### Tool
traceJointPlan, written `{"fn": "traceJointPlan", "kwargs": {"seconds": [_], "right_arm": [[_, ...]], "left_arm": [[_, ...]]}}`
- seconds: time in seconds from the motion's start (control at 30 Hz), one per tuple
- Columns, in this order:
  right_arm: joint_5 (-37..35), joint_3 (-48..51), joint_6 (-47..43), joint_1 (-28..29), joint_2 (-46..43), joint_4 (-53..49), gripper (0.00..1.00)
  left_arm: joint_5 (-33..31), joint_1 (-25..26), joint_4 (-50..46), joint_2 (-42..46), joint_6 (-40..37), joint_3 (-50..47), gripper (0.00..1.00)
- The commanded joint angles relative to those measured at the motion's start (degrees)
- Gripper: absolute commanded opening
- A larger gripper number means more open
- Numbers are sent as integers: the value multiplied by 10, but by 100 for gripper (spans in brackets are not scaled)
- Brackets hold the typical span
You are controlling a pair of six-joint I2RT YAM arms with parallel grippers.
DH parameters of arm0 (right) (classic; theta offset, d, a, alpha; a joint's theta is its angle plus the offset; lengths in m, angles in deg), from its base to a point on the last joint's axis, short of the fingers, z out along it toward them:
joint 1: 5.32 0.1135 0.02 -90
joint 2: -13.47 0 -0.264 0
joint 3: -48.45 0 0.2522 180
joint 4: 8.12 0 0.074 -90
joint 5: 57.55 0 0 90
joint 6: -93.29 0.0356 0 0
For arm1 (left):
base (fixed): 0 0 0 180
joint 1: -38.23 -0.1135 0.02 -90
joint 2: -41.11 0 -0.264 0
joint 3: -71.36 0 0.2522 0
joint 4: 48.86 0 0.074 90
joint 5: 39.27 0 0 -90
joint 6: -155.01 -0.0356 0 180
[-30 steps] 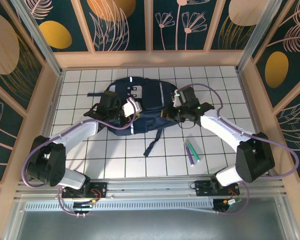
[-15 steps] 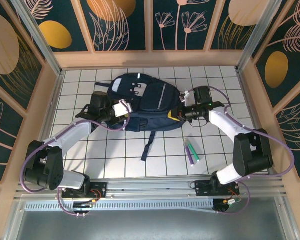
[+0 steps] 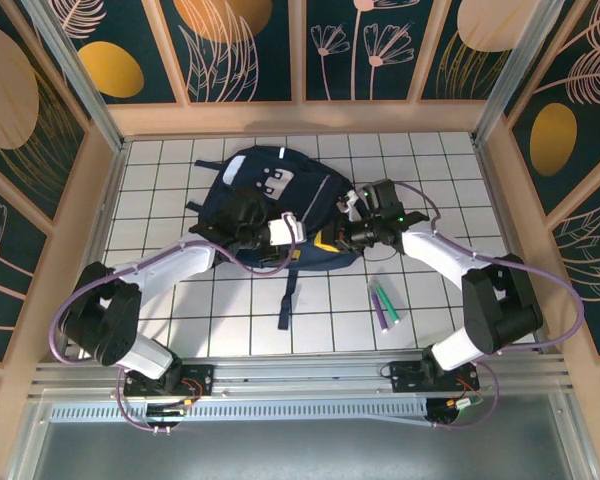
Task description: Pack the student bag
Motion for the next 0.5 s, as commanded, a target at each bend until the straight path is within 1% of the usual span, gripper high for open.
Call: {"fn": "traceJointPlan", "kwargs": {"seconds": [0.0, 0.03, 0.13, 0.17, 0.2, 0.23, 0.33, 0.47], "right_arm": [[12, 12, 78, 19, -33, 97, 0], [8, 15, 93, 25, -37, 108, 0], [-1, 22, 134, 39, -49, 139, 0], [-6, 22, 141, 41, -53, 140, 0], [-13, 19, 144, 42, -57, 134, 0], [-23, 17, 142, 42, -60, 123, 0], [-73, 17, 130, 20, -70, 63, 0], [-109, 51, 144, -42, -85, 35, 0]], "left_arm": [[-37, 7, 29, -21, 10, 12, 69], [-48, 6, 39, -25, 7, 12, 59], [-69, 7, 48, -37, 2, 12, 38], [-72, 7, 46, -39, -1, 25, 28], [-77, 7, 42, -41, -9, 29, 12], [-78, 7, 33, -40, -21, 30, 0], [-67, 7, 27, -23, -56, 19, 0], [-34, 6, 44, 17, -110, -37, 0]]}}
